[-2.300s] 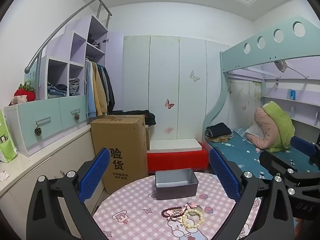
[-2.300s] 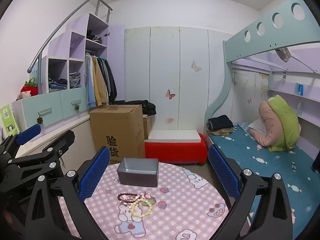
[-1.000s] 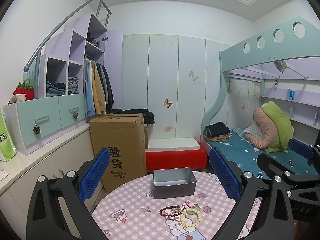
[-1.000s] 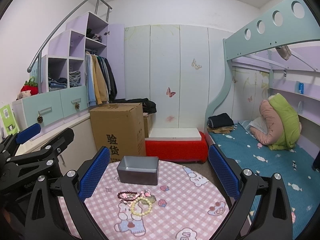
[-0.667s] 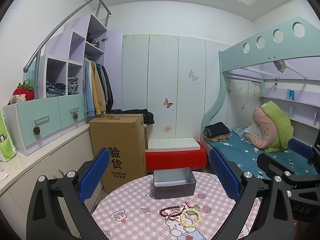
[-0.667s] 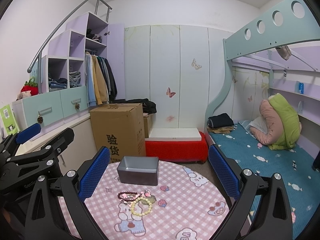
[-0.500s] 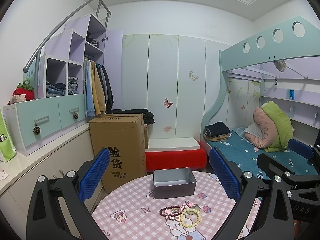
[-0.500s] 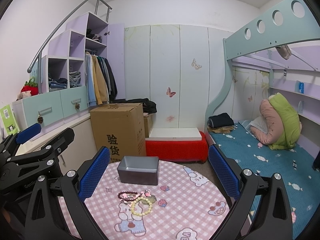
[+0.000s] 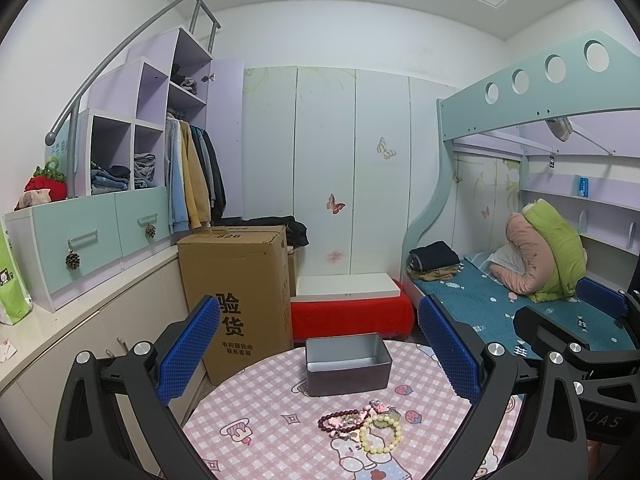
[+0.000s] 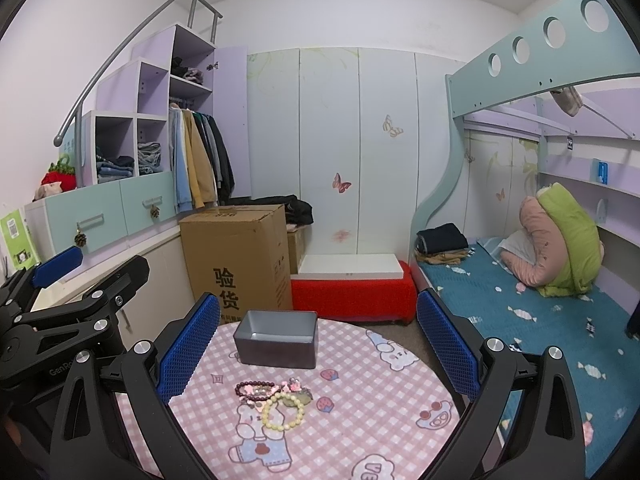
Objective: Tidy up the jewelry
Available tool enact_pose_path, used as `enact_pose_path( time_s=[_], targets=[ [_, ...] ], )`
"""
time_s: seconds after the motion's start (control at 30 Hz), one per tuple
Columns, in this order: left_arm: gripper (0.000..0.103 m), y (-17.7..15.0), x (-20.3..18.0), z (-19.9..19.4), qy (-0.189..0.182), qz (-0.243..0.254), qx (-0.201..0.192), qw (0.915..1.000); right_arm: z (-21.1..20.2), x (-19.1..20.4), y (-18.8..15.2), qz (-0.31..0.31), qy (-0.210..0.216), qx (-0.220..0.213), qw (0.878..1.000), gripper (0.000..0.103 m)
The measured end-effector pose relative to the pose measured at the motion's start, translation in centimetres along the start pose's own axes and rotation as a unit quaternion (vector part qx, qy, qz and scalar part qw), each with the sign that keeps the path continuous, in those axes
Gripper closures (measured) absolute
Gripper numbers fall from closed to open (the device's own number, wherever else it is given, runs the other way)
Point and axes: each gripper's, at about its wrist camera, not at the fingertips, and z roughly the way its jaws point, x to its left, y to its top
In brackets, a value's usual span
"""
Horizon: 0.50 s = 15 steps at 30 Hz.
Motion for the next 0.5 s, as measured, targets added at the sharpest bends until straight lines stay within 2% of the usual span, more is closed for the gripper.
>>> enact_pose_path(
  time_s=[0.5],
  targets=[
    [0.007, -0.16, -0.15, 0.24, -0.001, 0.002, 0.003, 1.0000, 0.09, -0.12, 0.04, 0.002, 0.001, 0.002, 1.000, 0.007]
  ],
)
